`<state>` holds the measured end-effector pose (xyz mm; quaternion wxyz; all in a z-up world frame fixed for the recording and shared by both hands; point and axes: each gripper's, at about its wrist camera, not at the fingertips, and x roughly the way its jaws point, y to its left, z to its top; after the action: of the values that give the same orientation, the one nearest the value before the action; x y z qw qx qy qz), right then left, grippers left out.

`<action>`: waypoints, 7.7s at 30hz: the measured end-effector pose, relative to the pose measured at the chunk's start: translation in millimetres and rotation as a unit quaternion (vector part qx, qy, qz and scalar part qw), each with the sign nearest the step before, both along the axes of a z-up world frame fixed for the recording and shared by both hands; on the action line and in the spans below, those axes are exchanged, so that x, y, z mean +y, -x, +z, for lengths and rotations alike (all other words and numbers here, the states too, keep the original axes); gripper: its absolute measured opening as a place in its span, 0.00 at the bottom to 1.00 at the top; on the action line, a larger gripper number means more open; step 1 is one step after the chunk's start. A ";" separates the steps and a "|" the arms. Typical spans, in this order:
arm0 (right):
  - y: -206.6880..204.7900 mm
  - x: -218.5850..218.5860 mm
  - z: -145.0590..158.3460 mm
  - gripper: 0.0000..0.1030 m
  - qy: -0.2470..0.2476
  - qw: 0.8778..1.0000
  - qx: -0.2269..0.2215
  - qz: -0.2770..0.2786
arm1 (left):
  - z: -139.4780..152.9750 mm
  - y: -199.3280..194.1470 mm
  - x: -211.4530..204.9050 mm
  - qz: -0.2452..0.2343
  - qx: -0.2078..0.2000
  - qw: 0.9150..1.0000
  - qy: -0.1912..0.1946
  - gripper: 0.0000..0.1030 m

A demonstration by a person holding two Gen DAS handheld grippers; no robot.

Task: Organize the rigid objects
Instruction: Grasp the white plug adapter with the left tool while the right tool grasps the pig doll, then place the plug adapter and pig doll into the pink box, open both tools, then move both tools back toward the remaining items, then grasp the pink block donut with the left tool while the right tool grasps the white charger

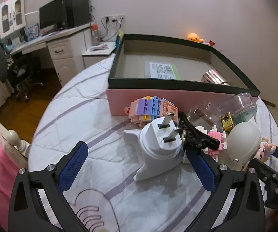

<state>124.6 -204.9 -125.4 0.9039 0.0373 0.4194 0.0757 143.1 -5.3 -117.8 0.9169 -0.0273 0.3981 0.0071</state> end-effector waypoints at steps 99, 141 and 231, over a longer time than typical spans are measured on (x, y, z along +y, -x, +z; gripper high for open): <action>-158.0 10.2 62.3 0.91 -0.021 0.997 -0.047 0.053 | 74.4 -116.3 -7.7 -0.058 -0.062 0.996 0.009 0.99; 51.4 -4.7 112.5 1.00 -0.044 0.989 -0.143 -0.019 | 93.4 93.4 19.1 -0.001 -0.081 0.996 0.023 1.00; -47.5 -20.4 -0.5 0.39 0.022 1.000 0.003 0.017 | -4.5 -4.8 27.3 -0.027 0.023 0.999 0.041 0.61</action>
<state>172.1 -225.2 -125.9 0.9016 0.0107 0.4246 0.0817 147.9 22.0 -122.3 0.9053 -0.0537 0.4200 -0.0331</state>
